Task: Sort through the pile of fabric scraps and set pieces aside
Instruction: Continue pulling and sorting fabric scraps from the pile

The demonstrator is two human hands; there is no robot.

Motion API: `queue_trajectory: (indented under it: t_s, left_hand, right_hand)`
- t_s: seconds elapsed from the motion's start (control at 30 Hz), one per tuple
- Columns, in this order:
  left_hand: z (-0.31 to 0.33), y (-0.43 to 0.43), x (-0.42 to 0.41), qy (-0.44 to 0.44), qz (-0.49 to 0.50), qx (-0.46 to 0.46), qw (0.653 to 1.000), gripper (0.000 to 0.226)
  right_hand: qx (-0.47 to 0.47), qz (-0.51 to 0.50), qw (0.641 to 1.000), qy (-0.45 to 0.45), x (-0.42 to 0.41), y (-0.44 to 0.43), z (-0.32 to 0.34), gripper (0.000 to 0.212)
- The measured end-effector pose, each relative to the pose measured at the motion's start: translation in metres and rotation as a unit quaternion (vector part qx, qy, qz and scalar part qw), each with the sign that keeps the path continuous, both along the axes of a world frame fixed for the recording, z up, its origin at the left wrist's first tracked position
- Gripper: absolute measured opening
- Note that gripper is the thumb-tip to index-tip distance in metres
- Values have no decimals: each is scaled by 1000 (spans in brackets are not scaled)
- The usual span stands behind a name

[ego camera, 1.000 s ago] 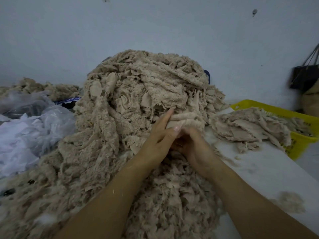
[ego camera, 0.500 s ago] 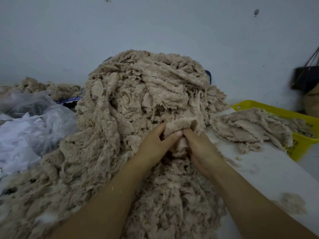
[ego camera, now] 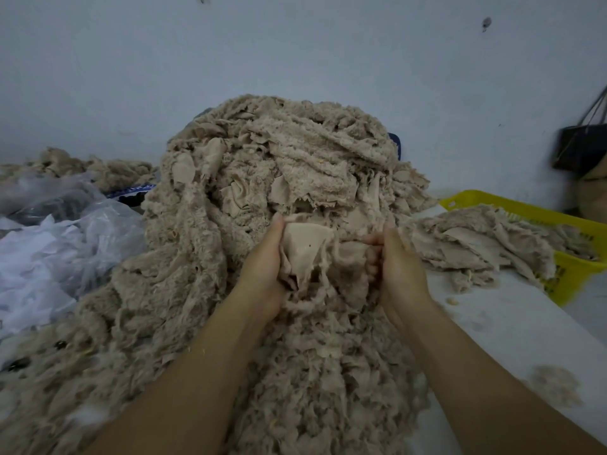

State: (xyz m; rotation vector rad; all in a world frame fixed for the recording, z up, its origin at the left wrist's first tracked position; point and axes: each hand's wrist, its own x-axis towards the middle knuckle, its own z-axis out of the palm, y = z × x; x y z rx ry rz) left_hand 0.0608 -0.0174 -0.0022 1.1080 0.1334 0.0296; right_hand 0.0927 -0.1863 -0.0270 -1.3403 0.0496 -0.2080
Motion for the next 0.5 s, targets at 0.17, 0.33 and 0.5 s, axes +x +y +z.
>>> queue_trajectory:
  t_s: [0.17,0.33,0.5]
  left_hand:
    - [0,-5,2,-35,-31,-56,997,54]
    - [-5,-6,2,-91,-28,77,992,29]
    - [-8,-7,5,-42,58,149,986,25]
  right_hand:
    - [-109,132,984,-47,-14,19,0,60]
    - [-287,59,947,-131,-20,27,-3,33]
    - [-235,17,966,-102,-19,21,2,37]
